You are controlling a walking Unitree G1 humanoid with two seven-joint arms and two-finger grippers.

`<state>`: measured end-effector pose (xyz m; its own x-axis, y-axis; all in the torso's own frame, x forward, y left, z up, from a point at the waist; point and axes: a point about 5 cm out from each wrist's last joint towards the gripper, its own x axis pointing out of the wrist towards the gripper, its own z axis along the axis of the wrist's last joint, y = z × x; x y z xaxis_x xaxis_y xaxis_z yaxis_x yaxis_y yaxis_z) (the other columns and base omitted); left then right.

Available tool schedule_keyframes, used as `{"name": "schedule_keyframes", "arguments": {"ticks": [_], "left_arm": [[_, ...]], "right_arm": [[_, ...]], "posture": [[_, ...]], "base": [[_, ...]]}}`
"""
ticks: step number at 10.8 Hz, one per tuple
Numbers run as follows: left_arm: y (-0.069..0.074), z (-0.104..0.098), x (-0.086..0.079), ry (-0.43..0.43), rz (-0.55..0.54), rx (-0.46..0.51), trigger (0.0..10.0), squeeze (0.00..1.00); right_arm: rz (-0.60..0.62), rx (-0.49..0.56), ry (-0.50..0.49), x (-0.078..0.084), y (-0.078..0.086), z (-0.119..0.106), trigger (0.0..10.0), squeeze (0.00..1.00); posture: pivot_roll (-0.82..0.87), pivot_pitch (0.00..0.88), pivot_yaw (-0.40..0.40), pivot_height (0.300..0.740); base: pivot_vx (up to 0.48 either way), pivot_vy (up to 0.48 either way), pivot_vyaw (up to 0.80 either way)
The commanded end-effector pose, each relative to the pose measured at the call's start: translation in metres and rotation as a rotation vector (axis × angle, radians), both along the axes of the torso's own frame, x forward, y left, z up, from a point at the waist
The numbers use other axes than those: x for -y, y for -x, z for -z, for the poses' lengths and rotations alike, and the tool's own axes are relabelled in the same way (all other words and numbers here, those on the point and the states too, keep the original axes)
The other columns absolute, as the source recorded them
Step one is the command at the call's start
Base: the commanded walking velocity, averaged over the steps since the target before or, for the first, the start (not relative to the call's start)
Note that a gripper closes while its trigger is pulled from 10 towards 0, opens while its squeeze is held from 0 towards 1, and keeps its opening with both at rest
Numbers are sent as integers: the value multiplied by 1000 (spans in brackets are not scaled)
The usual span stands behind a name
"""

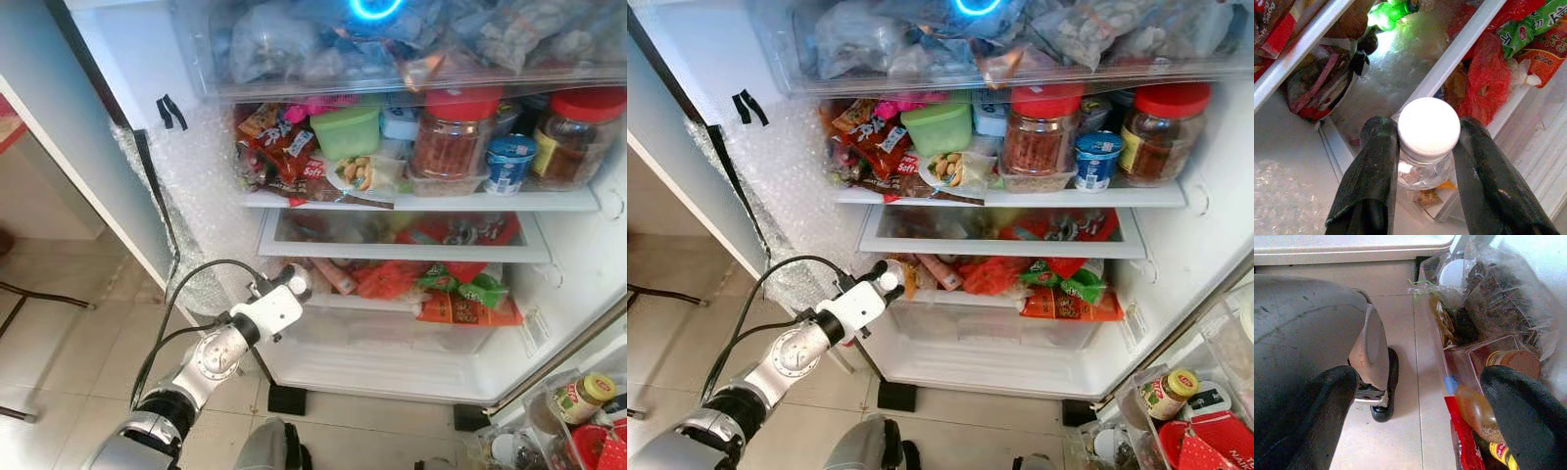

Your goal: Restocking fridge

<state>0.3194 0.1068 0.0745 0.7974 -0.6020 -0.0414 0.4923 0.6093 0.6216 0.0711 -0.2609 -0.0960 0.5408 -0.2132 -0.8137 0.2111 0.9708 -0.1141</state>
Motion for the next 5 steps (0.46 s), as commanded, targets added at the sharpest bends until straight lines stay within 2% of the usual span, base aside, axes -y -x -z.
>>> {"name": "schedule_keyframes", "arguments": {"ticks": [1, 5], "left_arm": [[-1, 0, -5, -19, 2, 10, 10000, 0], [0, 1, -5, -8, -4, 5, 10000, 0]], "right_arm": [[-8, -25, -16, -5, 5, 3, 10000, 0], [-7, -28, -19, -7, 5, 4, 10000, 0]], "posture": [[-62, 86, 127, 657], [-60, 63, 132, 657]], "base": [[0, 0, 0], [0, 0, 0]]}}
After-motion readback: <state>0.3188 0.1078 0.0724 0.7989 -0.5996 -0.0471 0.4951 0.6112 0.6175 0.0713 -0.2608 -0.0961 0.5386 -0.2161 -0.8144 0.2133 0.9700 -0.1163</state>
